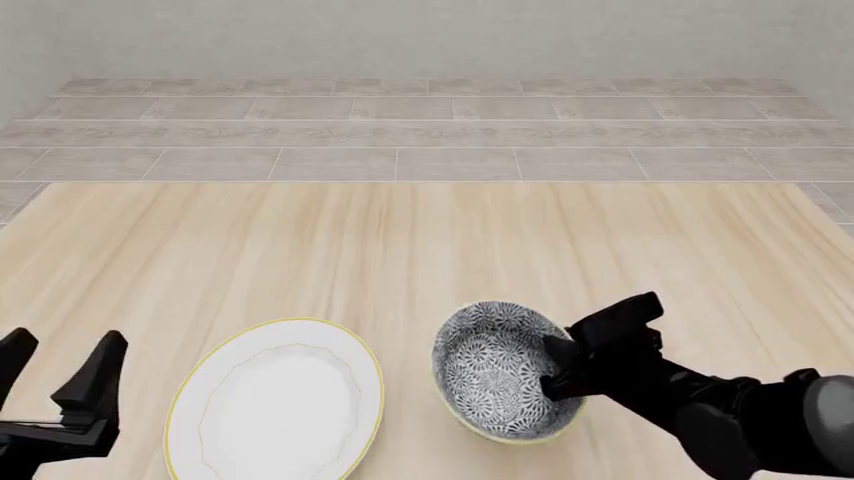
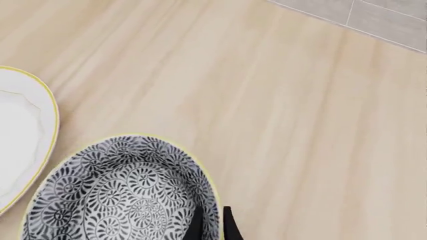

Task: Put the bowl on the plate.

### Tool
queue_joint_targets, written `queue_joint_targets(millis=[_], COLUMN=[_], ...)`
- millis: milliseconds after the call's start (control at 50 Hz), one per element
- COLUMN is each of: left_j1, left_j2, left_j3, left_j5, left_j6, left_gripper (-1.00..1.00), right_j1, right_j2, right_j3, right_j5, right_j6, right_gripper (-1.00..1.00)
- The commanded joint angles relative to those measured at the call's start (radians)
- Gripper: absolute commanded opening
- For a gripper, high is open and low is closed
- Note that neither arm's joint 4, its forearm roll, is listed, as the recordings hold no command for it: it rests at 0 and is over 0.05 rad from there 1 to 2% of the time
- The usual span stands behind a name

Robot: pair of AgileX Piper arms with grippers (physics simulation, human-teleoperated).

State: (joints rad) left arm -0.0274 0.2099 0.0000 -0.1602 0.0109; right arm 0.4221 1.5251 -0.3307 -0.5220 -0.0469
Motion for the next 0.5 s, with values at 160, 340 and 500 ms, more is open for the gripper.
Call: queue_joint_targets(millis=[160,340,500], left_j1=[-0.001,-0.002,-0.005], left_j2=[-0.014,-0.029,-0.050], left_j3=[0.000,0.000,0.000], left_j5=[0.012,0.026,0.046], left_j6=[0.001,0.000,0.001], left_gripper=[1.00,1.00,1.00], right_j1=[-0.044,-0.043,-0.023], right_j2=[-0.058,-0.063,-0.059], right_j3=[0.009,-0.027,-0.056], right_j5=[0.027,0.088,0.126], right_j6=[-0.029,0.075,0.161], right_gripper=[-1.00,-1.00,-1.00])
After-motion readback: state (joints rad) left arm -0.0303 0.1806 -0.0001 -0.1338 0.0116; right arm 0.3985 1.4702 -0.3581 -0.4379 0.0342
